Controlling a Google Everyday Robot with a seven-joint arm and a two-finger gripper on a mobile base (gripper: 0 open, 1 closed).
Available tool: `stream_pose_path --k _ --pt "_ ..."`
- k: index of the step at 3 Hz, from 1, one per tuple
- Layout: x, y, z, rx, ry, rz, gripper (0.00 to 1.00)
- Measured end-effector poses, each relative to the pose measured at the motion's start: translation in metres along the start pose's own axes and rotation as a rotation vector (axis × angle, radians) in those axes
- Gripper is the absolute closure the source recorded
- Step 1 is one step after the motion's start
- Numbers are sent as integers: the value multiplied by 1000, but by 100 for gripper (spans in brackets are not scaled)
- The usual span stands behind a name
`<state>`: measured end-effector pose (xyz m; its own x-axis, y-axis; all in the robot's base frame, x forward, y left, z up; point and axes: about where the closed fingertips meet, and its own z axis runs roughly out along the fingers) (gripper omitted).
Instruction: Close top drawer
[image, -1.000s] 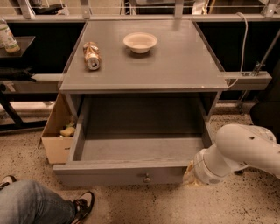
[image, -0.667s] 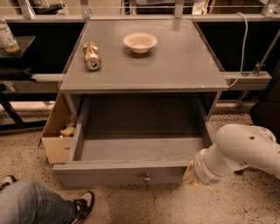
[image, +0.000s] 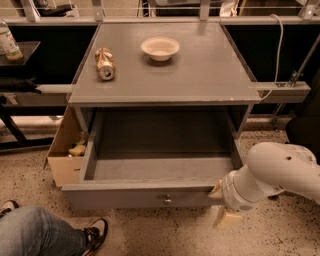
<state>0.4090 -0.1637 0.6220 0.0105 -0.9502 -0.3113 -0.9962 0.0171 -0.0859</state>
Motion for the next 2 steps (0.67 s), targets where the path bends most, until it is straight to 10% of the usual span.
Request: stream_pose_path --k 2 --pt "0 0 0 0 0 0 0"
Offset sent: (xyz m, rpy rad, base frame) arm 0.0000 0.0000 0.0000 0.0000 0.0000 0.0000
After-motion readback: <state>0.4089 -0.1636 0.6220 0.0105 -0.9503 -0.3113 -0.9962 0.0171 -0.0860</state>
